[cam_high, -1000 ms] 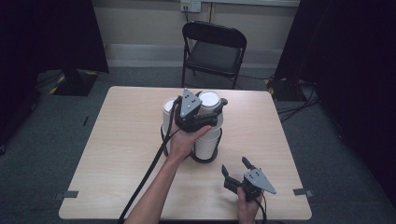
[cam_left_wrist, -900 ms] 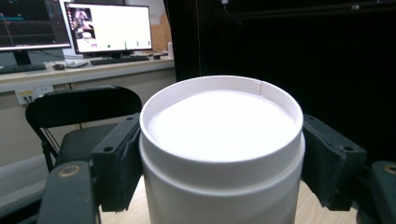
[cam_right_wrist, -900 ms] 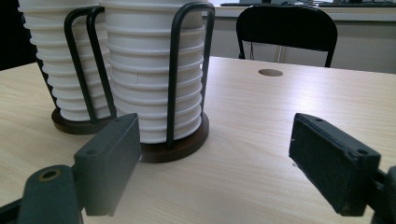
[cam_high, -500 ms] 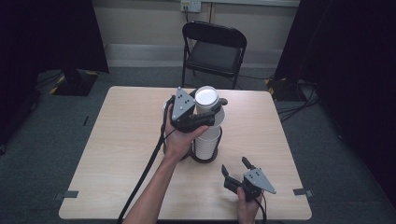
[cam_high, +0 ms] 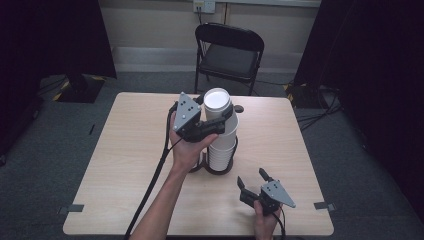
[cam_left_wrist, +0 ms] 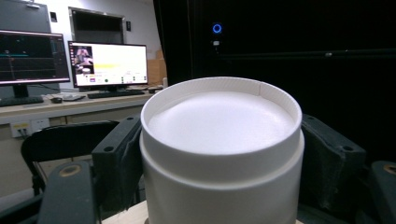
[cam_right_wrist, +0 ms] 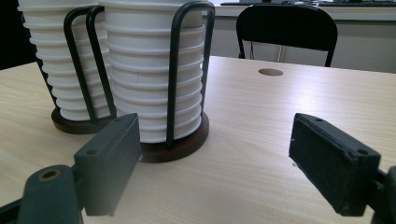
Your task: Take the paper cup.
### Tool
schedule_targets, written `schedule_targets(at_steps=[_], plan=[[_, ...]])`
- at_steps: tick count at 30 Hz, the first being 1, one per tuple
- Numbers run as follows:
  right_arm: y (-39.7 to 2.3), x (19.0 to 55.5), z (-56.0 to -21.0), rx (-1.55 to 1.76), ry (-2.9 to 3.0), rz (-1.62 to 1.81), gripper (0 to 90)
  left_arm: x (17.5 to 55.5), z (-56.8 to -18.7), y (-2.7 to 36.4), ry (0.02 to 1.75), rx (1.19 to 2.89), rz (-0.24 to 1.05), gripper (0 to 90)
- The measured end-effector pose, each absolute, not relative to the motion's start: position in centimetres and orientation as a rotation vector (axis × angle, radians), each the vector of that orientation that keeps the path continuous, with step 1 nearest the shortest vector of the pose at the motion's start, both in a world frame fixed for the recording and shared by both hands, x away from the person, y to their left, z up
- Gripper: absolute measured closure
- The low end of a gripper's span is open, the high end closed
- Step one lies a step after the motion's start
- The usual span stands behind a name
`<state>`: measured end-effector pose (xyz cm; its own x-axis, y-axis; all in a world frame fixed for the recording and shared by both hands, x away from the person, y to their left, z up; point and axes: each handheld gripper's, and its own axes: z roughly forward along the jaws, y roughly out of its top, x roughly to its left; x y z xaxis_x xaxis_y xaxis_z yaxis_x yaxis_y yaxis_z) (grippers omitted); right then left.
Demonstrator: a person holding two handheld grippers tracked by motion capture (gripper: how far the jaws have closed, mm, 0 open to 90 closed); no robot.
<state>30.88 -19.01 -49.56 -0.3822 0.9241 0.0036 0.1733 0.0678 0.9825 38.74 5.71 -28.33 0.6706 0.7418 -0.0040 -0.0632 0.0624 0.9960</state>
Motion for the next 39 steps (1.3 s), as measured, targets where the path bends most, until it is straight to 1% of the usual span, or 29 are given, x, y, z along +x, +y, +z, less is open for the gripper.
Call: schedule_targets(at_steps=[9,15,17,23,30,39], plan=[[-19.0,30.9,-49.6,1.109,1.652,1.373,16.1,37.8,-28.0,6.4,0.611,1.365,0.644,23.6],[-19.0,30.9,-49.6,1.107,1.652,1.372,16.1,36.9,-28.2,7.0,0.609,1.369,0.668,23.6],[-19.0,30.9,-49.6,1.109,1.651,1.373,16.1,36.7,-28.2,7.3,0.619,1.366,0.655,23.6],[-19.0,30.9,-49.6,1.107,1.652,1.371,16.0,35.9,-28.8,7.9,0.62,1.357,0.636,23.6],[-19.0,30.9,-49.6,1.108,1.652,1.37,16.1,33.8,-29.3,8.7,0.587,1.363,0.645,23.7],[-19.0,30.9,-49.6,1.108,1.651,1.37,16.1,32.8,-30.4,9.2,0.6,1.373,0.615,23.7]])
